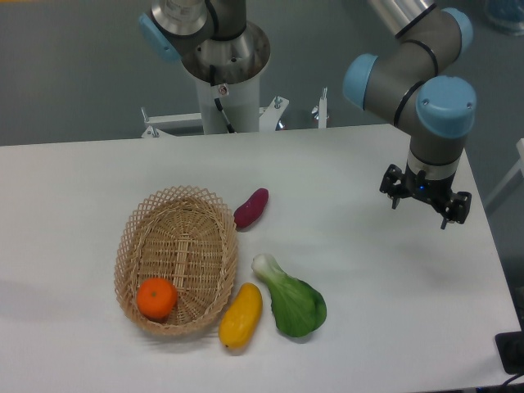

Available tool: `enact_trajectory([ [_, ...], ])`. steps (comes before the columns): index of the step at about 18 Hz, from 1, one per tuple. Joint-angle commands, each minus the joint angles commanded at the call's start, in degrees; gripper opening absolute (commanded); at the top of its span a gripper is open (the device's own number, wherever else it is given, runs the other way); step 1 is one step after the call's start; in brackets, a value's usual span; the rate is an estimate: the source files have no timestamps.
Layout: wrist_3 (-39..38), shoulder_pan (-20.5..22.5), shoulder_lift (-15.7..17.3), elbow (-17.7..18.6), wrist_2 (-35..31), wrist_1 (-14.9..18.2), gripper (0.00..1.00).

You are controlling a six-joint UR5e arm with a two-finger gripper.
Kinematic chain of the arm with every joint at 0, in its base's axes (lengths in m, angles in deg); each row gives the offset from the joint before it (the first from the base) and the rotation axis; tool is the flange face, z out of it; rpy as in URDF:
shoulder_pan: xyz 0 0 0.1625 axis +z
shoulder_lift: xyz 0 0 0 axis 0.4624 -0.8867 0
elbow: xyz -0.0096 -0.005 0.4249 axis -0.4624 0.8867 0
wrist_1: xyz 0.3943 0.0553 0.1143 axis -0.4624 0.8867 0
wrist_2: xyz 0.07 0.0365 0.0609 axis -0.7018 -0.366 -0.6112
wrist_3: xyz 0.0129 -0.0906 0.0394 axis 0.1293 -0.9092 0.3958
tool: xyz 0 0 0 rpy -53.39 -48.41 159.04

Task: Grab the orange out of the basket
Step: 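Move the open gripper from its start pose toward the wicker basket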

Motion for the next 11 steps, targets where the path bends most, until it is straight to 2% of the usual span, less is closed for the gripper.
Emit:
enact_trajectory([
  [8,-0.8,-1.5,0.2,0.6,0.3,0.2,1.00],
  [11,-1.1,-3.5,0.2,0.6,0.4,1.9,1.00],
])
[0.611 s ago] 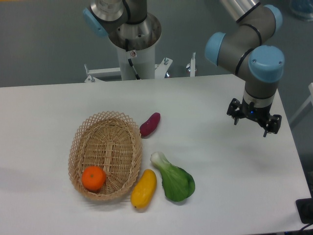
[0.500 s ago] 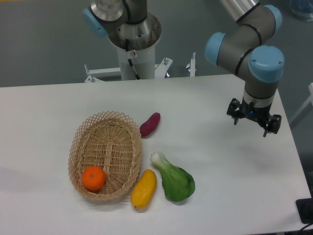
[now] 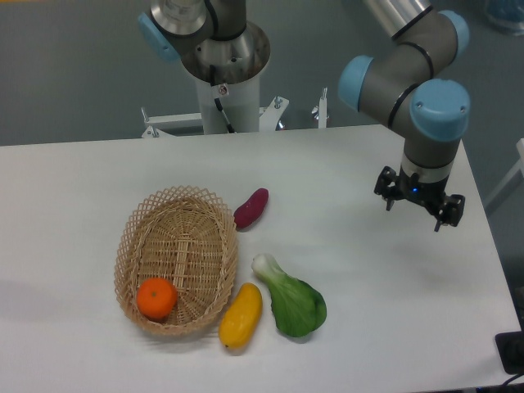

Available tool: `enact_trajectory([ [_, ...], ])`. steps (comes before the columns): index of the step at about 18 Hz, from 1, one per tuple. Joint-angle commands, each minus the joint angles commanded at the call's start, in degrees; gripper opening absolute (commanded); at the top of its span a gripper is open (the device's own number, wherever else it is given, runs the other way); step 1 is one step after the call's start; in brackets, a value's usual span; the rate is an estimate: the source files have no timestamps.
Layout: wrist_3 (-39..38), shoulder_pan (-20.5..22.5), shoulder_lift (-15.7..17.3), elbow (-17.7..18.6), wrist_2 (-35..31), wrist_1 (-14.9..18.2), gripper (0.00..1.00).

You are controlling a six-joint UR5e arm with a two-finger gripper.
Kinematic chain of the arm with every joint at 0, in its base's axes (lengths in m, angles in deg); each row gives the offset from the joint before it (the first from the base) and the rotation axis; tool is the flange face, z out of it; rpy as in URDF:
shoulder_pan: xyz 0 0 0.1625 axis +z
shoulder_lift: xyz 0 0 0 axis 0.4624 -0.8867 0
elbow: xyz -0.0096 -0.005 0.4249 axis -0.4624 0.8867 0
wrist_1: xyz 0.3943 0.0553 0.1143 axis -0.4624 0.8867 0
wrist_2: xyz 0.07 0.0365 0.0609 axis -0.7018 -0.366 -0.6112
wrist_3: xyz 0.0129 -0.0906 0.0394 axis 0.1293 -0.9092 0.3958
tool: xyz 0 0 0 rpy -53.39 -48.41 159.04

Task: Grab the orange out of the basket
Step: 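Move the open gripper from its start pose toward the wicker basket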

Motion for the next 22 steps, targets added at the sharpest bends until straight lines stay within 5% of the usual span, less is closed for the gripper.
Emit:
enact_trajectory([
  [6,-2.0,-4.3,2.9,0.6,4.7,6.8,1.00],
  [13,-12.0,-15.6,2.2,-0.1,8.2,5.9,1.00],
  [19,-23.4,-21.3,1.7,0.5,20.3,3.4,1.00],
  [22,-29.1,-24.2,-0.8,0.0,20.5,2.0,1.00],
])
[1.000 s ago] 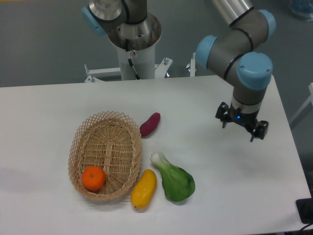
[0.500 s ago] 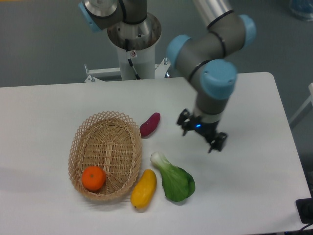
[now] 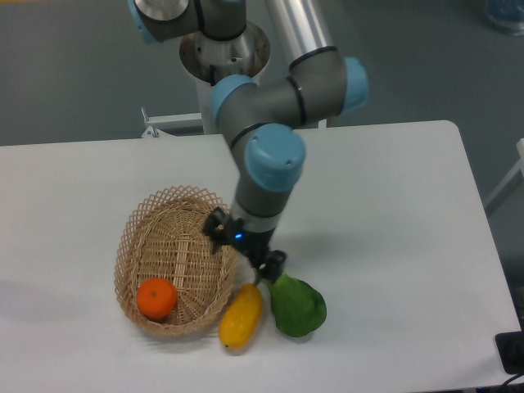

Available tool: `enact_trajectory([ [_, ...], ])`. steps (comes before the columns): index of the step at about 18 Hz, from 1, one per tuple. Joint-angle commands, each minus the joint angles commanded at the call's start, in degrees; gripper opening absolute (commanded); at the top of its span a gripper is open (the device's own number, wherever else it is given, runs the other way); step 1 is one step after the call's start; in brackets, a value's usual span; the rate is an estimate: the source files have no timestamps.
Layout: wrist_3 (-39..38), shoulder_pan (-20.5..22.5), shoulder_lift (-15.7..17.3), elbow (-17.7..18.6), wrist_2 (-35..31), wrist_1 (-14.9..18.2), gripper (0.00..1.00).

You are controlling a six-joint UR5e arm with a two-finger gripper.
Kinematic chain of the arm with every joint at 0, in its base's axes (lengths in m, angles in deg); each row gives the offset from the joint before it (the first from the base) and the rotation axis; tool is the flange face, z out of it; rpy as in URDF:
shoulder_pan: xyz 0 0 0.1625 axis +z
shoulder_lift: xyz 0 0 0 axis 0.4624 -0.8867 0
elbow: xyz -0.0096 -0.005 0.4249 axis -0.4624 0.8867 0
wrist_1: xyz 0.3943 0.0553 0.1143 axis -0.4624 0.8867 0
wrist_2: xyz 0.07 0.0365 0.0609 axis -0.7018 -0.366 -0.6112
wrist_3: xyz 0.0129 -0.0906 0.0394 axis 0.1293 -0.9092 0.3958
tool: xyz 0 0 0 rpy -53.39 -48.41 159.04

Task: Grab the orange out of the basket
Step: 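Move the open gripper from its start pose toward the wicker basket, then lower the gripper into the basket and close it on the orange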

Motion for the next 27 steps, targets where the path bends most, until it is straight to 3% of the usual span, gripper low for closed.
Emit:
enact_trajectory([
  [7,-7.7,-4.4,-3.2,0.1,0.0,-1.3,1.00],
  [22,-12.2,-7.7,-6.5,0.5,-0.2,-2.0,1.00],
  [25,-15.1,-8.0,-8.9,-0.1,-0.5,-5.9,1.00],
  [27,-16.5,-8.3,-9.4,-0.6,-0.5,-6.5,1.00],
])
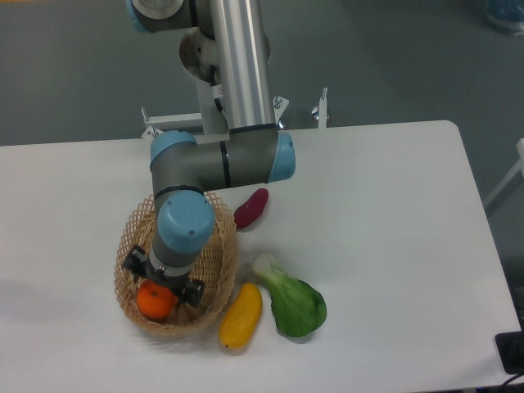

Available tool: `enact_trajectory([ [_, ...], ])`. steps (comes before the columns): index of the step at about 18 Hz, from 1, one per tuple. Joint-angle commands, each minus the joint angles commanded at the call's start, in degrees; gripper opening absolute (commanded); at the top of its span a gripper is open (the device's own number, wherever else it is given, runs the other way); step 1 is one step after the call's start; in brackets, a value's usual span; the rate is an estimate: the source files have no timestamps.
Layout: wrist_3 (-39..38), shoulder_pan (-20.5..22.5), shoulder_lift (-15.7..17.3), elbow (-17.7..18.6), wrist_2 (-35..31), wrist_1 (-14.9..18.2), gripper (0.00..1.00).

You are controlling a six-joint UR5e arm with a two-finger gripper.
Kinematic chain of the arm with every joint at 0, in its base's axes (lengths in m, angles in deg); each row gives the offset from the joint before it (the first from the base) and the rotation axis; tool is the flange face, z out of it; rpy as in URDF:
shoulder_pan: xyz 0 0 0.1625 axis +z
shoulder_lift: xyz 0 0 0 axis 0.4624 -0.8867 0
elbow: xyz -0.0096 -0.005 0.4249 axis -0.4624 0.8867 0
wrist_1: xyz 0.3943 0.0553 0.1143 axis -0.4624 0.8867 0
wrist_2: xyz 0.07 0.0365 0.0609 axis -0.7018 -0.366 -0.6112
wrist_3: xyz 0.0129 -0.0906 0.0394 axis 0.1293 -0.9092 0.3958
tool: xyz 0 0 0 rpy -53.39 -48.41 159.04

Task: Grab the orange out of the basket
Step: 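Lower the gripper into the basket and close it on the orange, then lift the orange out of the basket and carry it away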

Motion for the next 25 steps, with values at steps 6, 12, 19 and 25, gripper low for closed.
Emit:
enact_trajectory([
  [6,-0.1,0.0,0.7,0.6,-0.1,0.3,0.36],
  [12,0.3,0.1,4.2,1.2,0.0,0.4,0.26],
  [19,6.3,5.5,9.0,0.6,-0.1,0.3,0.27],
  [25,14.1,12.4,11.4,-1.3,-0.1,0.1,0.27],
])
